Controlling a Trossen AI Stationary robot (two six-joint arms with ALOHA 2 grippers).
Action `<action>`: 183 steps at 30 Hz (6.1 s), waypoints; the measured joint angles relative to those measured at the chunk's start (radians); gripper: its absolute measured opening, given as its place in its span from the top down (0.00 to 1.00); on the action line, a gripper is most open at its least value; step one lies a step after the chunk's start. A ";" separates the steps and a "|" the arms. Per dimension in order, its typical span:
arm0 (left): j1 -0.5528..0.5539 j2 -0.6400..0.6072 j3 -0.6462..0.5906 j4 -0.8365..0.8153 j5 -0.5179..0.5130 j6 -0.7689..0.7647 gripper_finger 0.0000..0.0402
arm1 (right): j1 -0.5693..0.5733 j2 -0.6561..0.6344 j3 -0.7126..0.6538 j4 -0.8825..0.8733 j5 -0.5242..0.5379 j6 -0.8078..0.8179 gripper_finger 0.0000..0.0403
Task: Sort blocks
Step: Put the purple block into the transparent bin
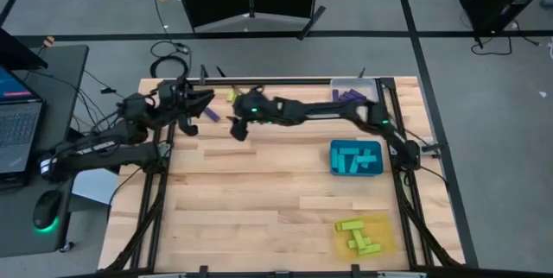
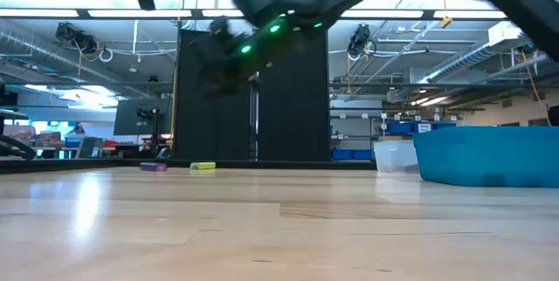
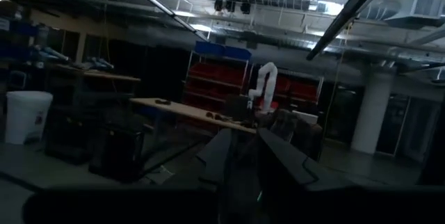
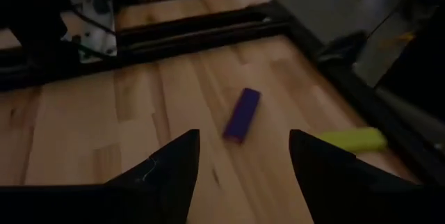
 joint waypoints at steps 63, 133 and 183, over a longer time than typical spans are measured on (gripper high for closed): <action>0.026 0.045 0.001 -0.239 -0.203 -0.019 0.78 | -0.151 0.383 0.543 -0.191 0.107 0.493 0.43; 0.027 0.068 0.068 -0.854 -0.611 -0.160 0.78 | -0.076 0.441 0.540 -0.164 -0.128 -0.114 0.30; 0.431 0.670 -0.071 -0.622 -0.420 -0.245 1.00 | -0.114 0.235 0.539 -0.373 -0.021 -0.044 0.34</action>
